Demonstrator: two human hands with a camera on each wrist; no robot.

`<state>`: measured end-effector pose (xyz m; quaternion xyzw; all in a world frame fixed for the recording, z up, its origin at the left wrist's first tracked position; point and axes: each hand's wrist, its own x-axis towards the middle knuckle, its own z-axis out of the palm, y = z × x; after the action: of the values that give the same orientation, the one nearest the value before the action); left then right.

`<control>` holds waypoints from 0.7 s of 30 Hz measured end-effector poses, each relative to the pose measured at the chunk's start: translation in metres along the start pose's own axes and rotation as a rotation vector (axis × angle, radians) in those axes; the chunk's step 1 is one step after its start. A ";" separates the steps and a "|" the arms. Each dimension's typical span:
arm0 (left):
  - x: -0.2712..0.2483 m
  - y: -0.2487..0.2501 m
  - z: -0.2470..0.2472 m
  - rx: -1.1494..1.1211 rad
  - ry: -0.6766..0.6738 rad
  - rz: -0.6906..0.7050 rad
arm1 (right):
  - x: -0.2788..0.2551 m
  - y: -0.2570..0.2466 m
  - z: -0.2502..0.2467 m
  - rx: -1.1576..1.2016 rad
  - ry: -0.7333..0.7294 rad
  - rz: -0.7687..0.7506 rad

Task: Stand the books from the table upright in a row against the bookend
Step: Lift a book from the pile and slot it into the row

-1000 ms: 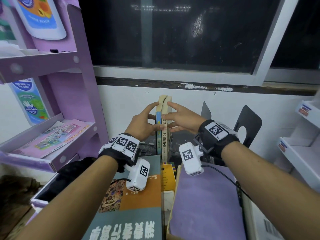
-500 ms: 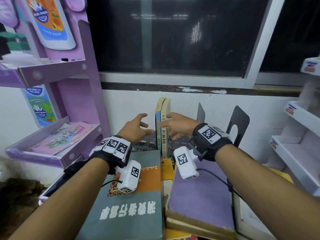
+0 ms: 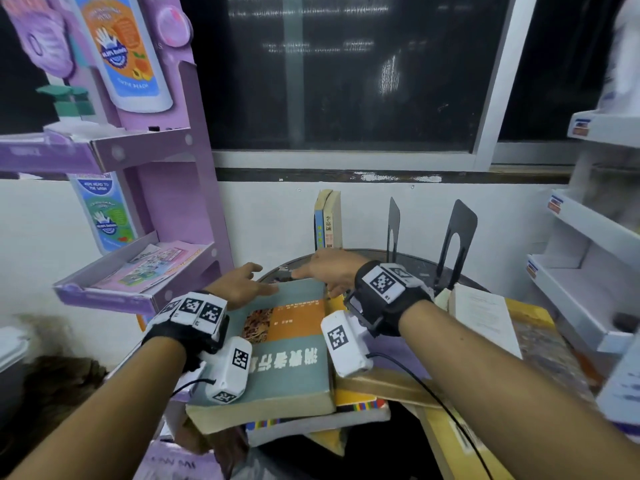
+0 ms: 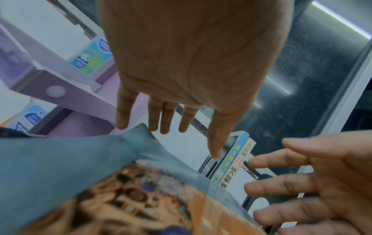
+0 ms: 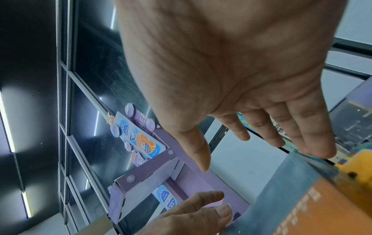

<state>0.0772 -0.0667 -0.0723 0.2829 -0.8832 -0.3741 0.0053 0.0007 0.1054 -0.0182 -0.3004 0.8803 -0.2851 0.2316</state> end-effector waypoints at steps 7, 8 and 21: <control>-0.019 -0.020 0.000 -0.096 -0.053 -0.128 | -0.009 0.001 0.022 -0.018 0.005 -0.004; -0.023 -0.021 0.001 -0.110 -0.074 -0.147 | -0.009 0.000 0.023 -0.027 0.009 0.000; -0.039 -0.033 0.004 -0.096 -0.158 -0.229 | -0.007 0.006 0.032 -0.194 -0.017 -0.007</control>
<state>0.1254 -0.0632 -0.0891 0.3507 -0.8239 -0.4353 -0.0933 0.0221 0.1022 -0.0434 -0.3271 0.9006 -0.1968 0.2080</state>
